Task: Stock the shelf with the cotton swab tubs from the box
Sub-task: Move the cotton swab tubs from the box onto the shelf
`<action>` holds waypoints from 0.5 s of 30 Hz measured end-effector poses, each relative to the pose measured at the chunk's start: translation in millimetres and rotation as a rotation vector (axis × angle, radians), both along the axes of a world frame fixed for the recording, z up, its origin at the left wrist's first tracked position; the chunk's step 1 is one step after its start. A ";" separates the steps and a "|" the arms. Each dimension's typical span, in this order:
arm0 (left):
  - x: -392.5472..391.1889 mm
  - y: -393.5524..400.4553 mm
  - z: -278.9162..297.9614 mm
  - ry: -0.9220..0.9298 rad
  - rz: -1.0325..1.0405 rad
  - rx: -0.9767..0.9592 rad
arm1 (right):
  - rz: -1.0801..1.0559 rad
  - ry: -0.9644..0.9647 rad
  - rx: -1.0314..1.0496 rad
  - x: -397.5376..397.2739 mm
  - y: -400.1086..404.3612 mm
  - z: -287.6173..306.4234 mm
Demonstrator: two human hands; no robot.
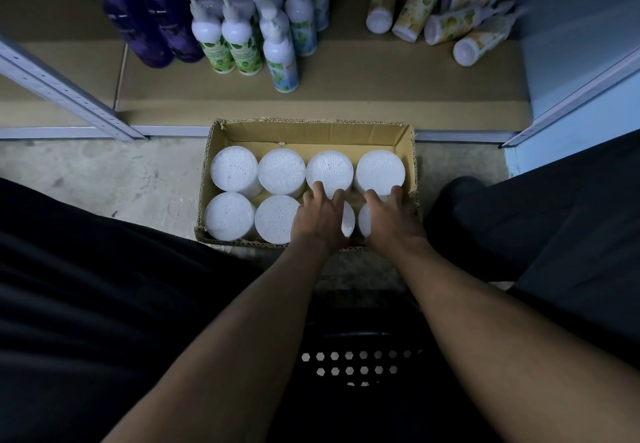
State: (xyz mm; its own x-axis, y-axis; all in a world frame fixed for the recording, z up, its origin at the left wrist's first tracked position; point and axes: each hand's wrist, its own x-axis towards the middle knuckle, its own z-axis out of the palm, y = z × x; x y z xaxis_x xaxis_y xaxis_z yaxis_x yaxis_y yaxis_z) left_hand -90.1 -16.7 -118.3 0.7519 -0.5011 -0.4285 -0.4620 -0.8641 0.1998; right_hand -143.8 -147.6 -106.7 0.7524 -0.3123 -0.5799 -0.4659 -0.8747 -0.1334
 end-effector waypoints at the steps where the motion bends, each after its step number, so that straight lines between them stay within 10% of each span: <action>1: 0.4 -0.5 0.6 -0.004 0.001 -0.004 | 0.002 0.000 -0.004 0.3 0.1 1.3; 15: 7.2 3.1 28.6 0.074 0.018 -0.043 | 0.049 -0.017 0.032 6.1 -1.2 25.8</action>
